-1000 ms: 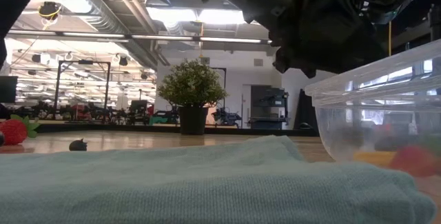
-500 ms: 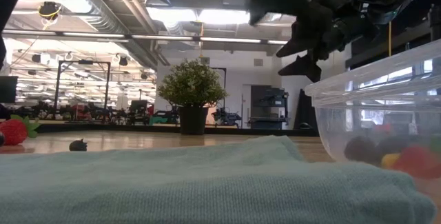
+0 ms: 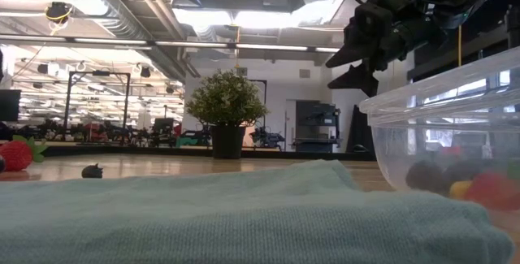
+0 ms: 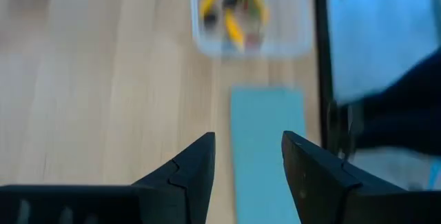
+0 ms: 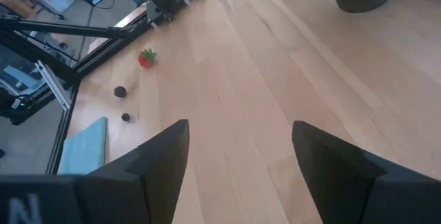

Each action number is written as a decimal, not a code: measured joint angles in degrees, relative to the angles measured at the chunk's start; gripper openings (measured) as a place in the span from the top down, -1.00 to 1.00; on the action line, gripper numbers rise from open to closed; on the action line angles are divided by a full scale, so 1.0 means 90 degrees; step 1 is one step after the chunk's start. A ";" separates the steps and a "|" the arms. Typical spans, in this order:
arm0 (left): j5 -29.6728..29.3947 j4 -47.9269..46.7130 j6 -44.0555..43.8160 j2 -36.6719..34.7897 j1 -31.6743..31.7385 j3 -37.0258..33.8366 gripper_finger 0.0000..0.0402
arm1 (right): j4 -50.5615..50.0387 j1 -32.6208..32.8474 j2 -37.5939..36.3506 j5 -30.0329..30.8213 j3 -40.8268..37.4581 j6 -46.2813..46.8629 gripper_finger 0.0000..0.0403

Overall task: Pick and placing Produce into tupperware
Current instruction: Put the blueberry into the transparent bin

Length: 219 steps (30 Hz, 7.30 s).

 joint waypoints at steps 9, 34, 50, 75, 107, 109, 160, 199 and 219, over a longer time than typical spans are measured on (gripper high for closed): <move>-0.2075 -0.0356 -0.1319 -0.0082 -0.0984 -0.0724 0.31 | 0.0010 -0.0001 0.0000 0.0003 0.0000 -0.0013 -0.29; -0.5433 0.1742 -0.4818 -0.1062 -0.2899 -0.4042 0.91 | 0.0591 0.0000 0.0000 0.0648 0.0000 0.0005 -0.29; -0.5384 0.1213 -0.6758 -0.2608 -0.3096 -0.5761 0.85 | 0.0583 0.0000 0.0000 0.0653 0.0000 0.0008 -0.29; -0.4020 0.2568 -0.5771 -0.2603 -0.2944 -0.5761 -0.08 | 0.0578 0.0000 0.0000 0.0653 0.0000 0.0005 -0.29; -0.2500 0.4115 -0.5322 -0.2530 -0.1945 -0.5758 -0.10 | 0.0576 -0.0001 0.0000 0.0655 0.0000 0.0020 -0.29; -0.2471 0.3818 -0.5419 -0.2428 -0.1890 -0.5758 -0.10 | 0.0564 -0.0002 0.0000 0.0655 0.0000 0.0022 -0.29; -0.6181 0.5054 -0.5684 0.0715 -0.3405 -0.5758 -0.10 | 0.0481 0.0000 -0.0002 0.0655 -0.0002 -0.0004 -0.29; -0.6439 0.5241 -0.5767 0.1582 -0.3539 -0.5758 0.62 | 0.0483 0.0000 -0.0002 0.0660 -0.0002 0.0001 -0.29; -0.6014 0.5099 -0.6116 0.1160 -0.3456 -0.5768 0.81 | 0.0483 -0.0002 -0.0002 0.0660 -0.0002 -0.0016 -0.29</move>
